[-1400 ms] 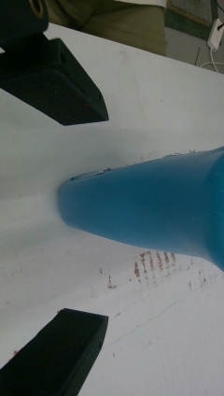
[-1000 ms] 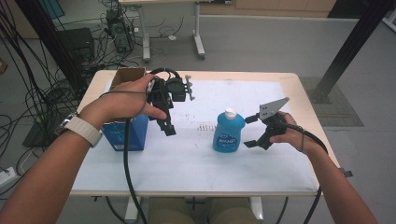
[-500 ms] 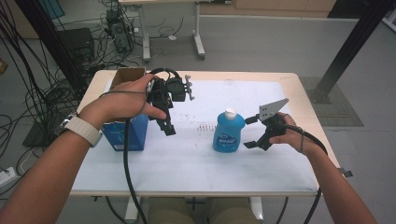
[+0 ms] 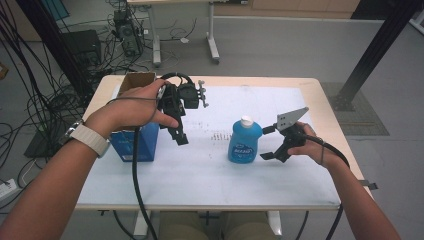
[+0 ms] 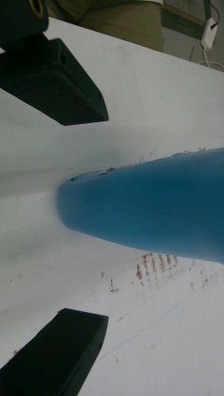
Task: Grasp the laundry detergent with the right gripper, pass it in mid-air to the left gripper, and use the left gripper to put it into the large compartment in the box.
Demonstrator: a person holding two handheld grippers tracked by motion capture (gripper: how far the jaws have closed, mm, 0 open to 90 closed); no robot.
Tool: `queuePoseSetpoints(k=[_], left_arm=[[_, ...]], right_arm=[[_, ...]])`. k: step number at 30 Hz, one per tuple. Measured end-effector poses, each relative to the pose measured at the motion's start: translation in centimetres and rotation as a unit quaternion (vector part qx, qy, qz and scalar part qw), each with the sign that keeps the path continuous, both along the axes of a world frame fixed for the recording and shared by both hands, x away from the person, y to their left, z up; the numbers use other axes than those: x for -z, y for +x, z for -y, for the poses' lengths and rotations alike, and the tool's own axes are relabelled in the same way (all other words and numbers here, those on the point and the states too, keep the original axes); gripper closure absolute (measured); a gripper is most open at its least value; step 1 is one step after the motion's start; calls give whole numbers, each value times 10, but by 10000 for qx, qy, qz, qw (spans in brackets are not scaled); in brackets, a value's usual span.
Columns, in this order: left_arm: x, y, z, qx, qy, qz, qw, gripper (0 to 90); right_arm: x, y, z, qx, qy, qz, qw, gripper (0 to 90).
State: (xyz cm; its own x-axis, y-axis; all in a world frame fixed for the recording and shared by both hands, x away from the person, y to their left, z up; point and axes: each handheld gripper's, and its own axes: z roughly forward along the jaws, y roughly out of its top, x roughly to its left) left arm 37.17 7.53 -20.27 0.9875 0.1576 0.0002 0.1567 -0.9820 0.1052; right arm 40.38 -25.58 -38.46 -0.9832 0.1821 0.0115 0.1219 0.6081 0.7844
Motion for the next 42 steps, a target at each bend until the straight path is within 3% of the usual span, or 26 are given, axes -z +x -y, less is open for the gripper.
queuePoseSetpoints(k=[42], left_arm=[[1, 1, 1, 15, 28, -7, 10000, 80]], right_arm=[[9, -1, -8, 65, 577, 47, 9983, 38]])
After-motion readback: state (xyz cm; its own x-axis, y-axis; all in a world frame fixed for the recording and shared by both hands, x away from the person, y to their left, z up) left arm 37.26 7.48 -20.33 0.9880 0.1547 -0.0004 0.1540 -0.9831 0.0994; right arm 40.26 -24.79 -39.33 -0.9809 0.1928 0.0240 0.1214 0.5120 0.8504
